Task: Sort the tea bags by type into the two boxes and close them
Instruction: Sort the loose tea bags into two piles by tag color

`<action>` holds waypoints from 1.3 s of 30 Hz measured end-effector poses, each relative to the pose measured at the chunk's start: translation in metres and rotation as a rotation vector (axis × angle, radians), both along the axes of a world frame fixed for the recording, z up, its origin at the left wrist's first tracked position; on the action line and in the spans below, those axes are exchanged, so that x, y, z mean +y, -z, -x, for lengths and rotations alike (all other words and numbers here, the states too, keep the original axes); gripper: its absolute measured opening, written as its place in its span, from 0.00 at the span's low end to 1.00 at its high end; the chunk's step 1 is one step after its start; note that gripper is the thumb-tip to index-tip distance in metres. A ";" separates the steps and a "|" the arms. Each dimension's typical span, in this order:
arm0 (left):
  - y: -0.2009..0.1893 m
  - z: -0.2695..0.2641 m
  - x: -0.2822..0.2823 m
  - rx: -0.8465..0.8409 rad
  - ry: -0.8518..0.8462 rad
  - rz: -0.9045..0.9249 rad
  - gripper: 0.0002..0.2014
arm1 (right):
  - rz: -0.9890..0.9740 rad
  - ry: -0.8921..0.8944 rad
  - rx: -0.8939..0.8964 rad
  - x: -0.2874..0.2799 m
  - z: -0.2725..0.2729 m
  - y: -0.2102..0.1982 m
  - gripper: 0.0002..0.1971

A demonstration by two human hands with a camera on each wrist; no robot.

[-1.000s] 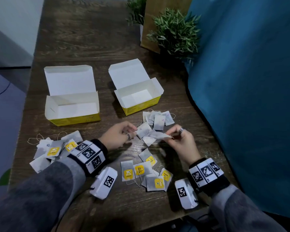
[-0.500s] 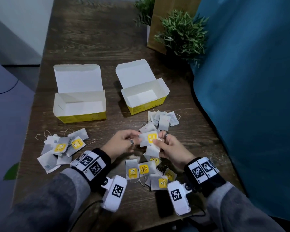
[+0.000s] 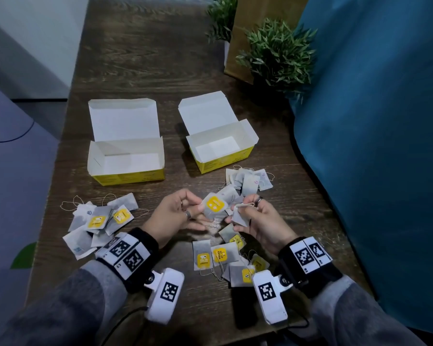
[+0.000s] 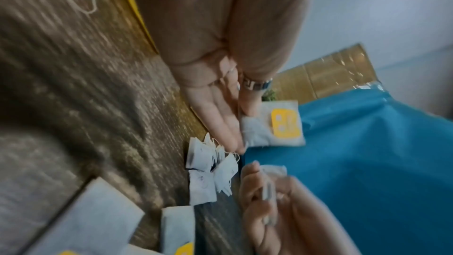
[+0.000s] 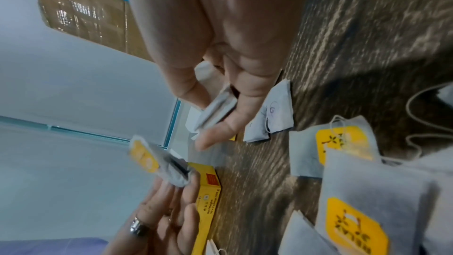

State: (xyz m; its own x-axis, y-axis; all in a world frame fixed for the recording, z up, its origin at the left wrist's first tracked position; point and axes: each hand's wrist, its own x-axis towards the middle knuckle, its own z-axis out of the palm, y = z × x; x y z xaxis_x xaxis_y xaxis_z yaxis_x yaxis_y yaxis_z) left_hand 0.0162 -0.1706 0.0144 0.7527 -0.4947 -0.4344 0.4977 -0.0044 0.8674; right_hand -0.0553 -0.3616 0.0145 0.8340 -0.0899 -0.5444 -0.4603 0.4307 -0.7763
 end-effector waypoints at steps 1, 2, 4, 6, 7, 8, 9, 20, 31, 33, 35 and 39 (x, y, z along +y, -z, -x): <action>-0.002 0.001 0.001 -0.073 -0.008 -0.019 0.08 | -0.010 -0.005 0.010 0.001 -0.001 -0.001 0.10; -0.004 0.002 0.002 -0.157 -0.016 -0.032 0.09 | -0.030 -0.013 0.013 0.002 -0.002 -0.002 0.11; -0.008 0.005 0.005 -0.311 -0.025 -0.036 0.12 | -0.085 -0.038 0.019 0.006 -0.004 -0.005 0.13; -0.012 0.007 0.009 -0.450 -0.007 -0.051 0.19 | -0.102 -0.086 0.025 0.009 -0.005 -0.007 0.15; -0.014 0.007 0.011 -0.505 0.002 -0.067 0.22 | -0.097 -0.108 0.030 0.010 -0.006 -0.008 0.15; -0.015 0.007 0.012 -0.553 0.003 -0.077 0.23 | -0.094 -0.126 0.034 0.012 -0.006 -0.008 0.15; -0.016 0.008 0.012 -0.589 -0.004 -0.091 0.23 | -0.100 -0.139 0.037 0.013 -0.007 -0.009 0.13; -0.014 0.007 0.015 -0.666 -0.063 -0.099 0.09 | 0.007 -0.375 -0.003 0.026 -0.010 -0.011 0.02; -0.013 -0.013 0.051 -0.148 0.145 -0.146 0.16 | 0.473 -0.690 -0.161 0.052 -0.038 -0.017 0.04; -0.009 -0.015 0.058 -0.121 0.096 -0.190 0.14 | 0.360 -0.637 -0.115 0.057 -0.042 -0.012 0.07; -0.007 -0.014 0.063 -0.048 0.018 -0.166 0.14 | 0.305 -0.627 -0.067 0.058 -0.041 -0.006 0.10; -0.002 -0.006 0.054 -0.050 -0.026 -0.136 0.11 | 0.311 -0.687 -0.011 0.057 -0.034 -0.004 0.03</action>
